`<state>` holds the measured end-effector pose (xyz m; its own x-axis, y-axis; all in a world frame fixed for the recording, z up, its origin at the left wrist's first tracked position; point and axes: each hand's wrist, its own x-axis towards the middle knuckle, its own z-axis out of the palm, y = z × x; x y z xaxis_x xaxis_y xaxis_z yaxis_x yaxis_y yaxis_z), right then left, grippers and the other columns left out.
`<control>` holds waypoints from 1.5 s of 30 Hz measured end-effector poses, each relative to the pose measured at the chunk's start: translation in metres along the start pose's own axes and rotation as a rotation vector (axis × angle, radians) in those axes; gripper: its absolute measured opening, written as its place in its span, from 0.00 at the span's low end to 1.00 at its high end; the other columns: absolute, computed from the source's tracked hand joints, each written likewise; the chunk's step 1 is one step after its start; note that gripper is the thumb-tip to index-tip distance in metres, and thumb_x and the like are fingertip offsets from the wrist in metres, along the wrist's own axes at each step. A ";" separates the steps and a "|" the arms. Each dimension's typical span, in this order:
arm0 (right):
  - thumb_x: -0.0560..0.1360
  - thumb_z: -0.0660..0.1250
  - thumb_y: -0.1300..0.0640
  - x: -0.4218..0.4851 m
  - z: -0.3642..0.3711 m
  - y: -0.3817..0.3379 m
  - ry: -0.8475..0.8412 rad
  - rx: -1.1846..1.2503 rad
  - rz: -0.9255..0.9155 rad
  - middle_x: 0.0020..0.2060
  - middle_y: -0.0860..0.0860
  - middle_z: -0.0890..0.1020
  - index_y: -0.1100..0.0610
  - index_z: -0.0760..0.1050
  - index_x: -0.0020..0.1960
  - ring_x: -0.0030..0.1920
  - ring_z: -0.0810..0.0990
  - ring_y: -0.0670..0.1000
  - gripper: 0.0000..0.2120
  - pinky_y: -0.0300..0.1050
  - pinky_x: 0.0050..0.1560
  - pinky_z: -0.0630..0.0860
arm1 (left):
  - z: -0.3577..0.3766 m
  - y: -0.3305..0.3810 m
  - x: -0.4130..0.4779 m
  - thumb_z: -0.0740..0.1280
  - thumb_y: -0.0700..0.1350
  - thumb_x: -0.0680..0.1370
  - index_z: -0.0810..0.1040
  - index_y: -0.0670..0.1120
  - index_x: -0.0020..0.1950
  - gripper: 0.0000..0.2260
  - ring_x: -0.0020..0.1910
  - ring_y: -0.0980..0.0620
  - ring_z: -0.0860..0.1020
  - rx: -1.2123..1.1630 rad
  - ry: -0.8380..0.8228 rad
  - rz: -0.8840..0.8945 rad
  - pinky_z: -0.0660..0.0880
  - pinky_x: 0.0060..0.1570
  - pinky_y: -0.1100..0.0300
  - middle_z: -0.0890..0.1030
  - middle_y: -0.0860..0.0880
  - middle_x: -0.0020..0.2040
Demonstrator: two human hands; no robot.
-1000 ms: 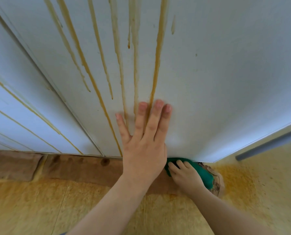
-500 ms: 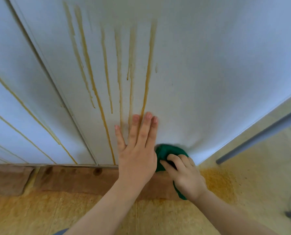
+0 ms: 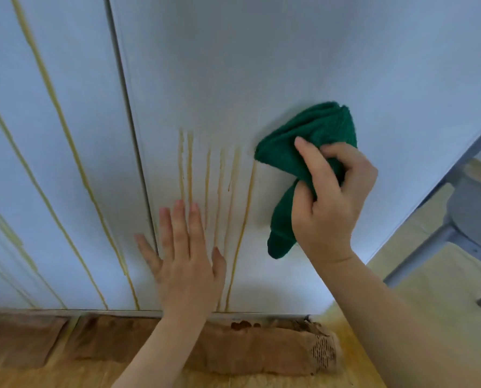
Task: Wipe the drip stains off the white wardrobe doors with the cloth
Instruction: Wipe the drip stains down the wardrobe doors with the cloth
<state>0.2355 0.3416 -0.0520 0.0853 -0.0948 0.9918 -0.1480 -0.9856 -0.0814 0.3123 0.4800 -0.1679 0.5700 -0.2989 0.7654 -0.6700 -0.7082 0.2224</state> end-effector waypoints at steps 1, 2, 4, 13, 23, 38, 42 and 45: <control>0.67 0.60 0.75 0.013 0.008 -0.002 0.043 -0.023 0.009 0.52 0.52 0.71 0.61 0.79 0.57 0.51 0.69 0.49 0.22 0.39 0.53 0.63 | -0.001 -0.004 0.003 0.56 0.50 0.73 0.40 0.45 0.77 0.37 0.76 0.50 0.41 -0.011 -0.011 -0.043 0.40 0.70 0.41 0.53 0.42 0.75; 0.68 0.59 0.74 0.022 0.016 -0.005 0.077 -0.054 0.039 0.54 0.52 0.72 0.60 0.79 0.58 0.50 0.69 0.51 0.23 0.40 0.53 0.63 | 0.000 -0.007 0.005 0.55 0.50 0.73 0.39 0.45 0.77 0.37 0.76 0.51 0.41 -0.017 -0.023 -0.070 0.39 0.70 0.41 0.53 0.41 0.75; 0.70 0.59 0.71 0.024 0.031 -0.010 0.095 -0.117 0.070 0.58 0.53 0.76 0.56 0.79 0.59 0.50 0.68 0.53 0.22 0.43 0.53 0.64 | 0.003 -0.008 0.004 0.55 0.51 0.73 0.38 0.44 0.76 0.38 0.76 0.51 0.41 -0.021 -0.047 -0.084 0.39 0.71 0.42 0.53 0.41 0.75; 0.71 0.59 0.66 -0.076 0.016 0.018 -0.383 -0.106 -0.278 0.52 0.45 0.72 0.53 0.84 0.44 0.47 0.67 0.54 0.16 0.47 0.47 0.65 | 0.016 -0.010 0.003 0.55 0.51 0.71 0.39 0.44 0.77 0.38 0.76 0.52 0.42 -0.056 -0.061 -0.138 0.39 0.71 0.43 0.53 0.43 0.76; 0.76 0.56 0.66 -0.028 0.051 0.001 -0.068 -0.076 -0.261 0.53 0.47 0.72 0.51 0.79 0.52 0.47 0.66 0.54 0.16 0.47 0.48 0.66 | 0.022 -0.007 0.004 0.55 0.49 0.72 0.52 0.38 0.75 0.33 0.76 0.53 0.42 -0.080 -0.057 -0.164 0.43 0.71 0.43 0.55 0.42 0.75; 0.72 0.57 0.63 -0.034 0.053 -0.012 -0.271 -0.102 -0.389 0.57 0.44 0.70 0.48 0.77 0.58 0.48 0.66 0.54 0.20 0.46 0.48 0.63 | 0.022 -0.022 0.006 0.55 0.46 0.72 0.50 0.38 0.75 0.33 0.75 0.54 0.41 -0.101 0.001 -0.250 0.42 0.71 0.45 0.56 0.40 0.74; 0.77 0.54 0.63 -0.076 0.040 0.005 -0.490 -0.101 -0.564 0.55 0.43 0.71 0.49 0.82 0.53 0.46 0.67 0.52 0.20 0.46 0.46 0.64 | 0.020 -0.029 0.003 0.54 0.45 0.72 0.50 0.39 0.75 0.33 0.76 0.50 0.46 -0.087 0.001 -0.267 0.42 0.71 0.46 0.54 0.42 0.75; 0.78 0.53 0.62 -0.040 0.049 -0.014 -0.275 -0.085 -0.367 0.55 0.45 0.71 0.49 0.77 0.56 0.47 0.68 0.54 0.17 0.48 0.47 0.65 | 0.019 -0.028 0.003 0.54 0.44 0.72 0.50 0.38 0.75 0.32 0.76 0.52 0.45 -0.078 0.016 -0.263 0.43 0.71 0.46 0.55 0.42 0.75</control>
<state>0.2827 0.3527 -0.0957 0.4031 0.2137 0.8899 -0.1385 -0.9469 0.2901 0.3418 0.4868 -0.1827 0.7222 -0.1001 0.6844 -0.5348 -0.7084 0.4606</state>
